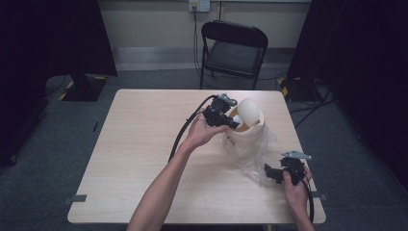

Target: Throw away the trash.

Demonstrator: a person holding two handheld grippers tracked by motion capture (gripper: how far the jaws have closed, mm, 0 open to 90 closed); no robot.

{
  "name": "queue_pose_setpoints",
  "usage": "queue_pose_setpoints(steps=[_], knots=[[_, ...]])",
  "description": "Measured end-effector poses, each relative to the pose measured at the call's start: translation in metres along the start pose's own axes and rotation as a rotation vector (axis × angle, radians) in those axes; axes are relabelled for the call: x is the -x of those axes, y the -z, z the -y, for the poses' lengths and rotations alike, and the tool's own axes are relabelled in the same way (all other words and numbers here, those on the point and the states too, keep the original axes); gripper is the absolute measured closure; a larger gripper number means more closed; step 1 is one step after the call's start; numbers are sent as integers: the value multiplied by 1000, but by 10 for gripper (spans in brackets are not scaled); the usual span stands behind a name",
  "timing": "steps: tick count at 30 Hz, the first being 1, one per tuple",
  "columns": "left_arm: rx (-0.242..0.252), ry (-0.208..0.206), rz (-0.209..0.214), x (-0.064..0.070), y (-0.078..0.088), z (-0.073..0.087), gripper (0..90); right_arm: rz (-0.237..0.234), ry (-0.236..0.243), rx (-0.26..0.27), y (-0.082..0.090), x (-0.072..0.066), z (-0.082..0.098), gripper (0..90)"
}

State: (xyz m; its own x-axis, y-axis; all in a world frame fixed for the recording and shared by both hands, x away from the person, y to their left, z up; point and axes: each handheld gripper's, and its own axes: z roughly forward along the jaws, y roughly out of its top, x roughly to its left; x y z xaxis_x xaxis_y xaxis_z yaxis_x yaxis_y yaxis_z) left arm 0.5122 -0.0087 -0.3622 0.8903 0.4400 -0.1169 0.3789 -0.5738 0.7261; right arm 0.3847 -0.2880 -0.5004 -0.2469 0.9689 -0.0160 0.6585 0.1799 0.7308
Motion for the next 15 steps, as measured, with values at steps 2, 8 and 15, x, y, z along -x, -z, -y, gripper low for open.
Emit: queue_pose_setpoints(steps=[2, 8, 15], knots=[[-21, -1, -1, 0, -4, -2, 748, 0, 0, 0, 0, 0, 0, 86], [-35, 8, 5, 1, -15, -3, 744, 0, 0, -1, 0, 0, 0, 86], [-49, 25, 15, -2, -20, -4, 738, 0, 0, 0, 0, 0, 0, 86]])
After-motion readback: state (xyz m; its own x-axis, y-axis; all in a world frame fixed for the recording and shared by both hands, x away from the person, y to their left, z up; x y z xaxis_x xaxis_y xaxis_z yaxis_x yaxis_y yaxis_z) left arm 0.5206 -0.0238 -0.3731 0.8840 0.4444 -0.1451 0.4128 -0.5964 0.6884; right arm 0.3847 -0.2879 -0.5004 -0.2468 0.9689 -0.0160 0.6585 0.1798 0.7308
